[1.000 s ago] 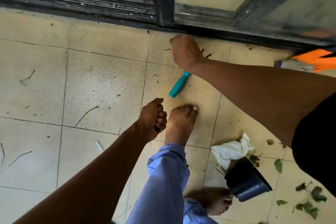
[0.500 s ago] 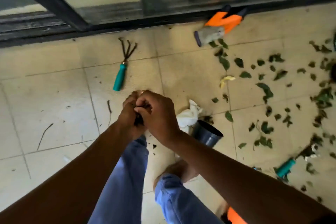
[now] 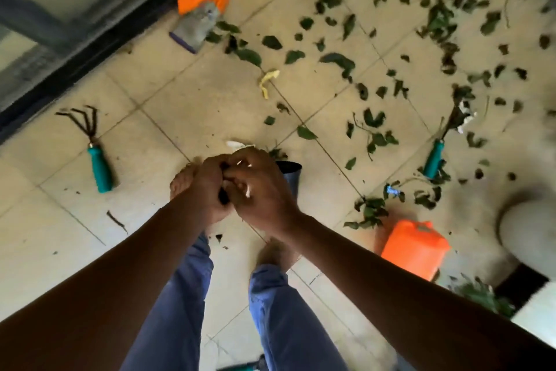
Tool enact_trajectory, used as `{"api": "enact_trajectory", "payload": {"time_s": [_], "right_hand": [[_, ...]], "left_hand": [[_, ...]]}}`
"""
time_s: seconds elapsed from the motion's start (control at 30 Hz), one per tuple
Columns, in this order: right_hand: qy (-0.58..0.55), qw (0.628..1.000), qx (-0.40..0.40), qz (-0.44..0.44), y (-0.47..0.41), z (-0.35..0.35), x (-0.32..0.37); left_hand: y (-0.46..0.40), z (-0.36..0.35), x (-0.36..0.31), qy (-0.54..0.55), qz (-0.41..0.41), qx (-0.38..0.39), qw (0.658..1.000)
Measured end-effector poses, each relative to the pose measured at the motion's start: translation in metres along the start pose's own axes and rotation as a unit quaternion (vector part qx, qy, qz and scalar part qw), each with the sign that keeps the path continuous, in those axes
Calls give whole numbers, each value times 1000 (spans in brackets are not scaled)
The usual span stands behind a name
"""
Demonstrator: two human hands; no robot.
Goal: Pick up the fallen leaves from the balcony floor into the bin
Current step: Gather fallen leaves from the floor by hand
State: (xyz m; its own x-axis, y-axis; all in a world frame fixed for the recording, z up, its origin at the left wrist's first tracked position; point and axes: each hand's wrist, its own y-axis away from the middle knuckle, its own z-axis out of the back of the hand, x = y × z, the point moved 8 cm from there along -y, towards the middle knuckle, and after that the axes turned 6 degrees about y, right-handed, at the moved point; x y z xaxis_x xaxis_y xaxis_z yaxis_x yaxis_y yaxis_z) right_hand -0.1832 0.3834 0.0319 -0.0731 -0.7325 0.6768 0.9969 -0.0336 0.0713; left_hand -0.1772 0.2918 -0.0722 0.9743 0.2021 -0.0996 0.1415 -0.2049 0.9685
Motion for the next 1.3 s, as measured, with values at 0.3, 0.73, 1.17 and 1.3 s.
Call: {"api": "enact_trajectory", "payload": {"time_s": [0.3, 0.73, 1.17, 1.3], "right_hand": [[68, 956, -31, -283, -17, 38, -174], [208, 855, 268, -392, -49, -91, -216], [101, 909, 132, -383, -53, -86, -230], [-13, 907, -21, -420, -66, -39, -235]], "left_hand": [[-30, -29, -14, -152, 46, -38, 987], [-63, 38, -33, -213, 51, -108, 970], [-71, 27, -45, -193, 51, -96, 975], [-70, 17, -44, -156, 54, -84, 983]]}}
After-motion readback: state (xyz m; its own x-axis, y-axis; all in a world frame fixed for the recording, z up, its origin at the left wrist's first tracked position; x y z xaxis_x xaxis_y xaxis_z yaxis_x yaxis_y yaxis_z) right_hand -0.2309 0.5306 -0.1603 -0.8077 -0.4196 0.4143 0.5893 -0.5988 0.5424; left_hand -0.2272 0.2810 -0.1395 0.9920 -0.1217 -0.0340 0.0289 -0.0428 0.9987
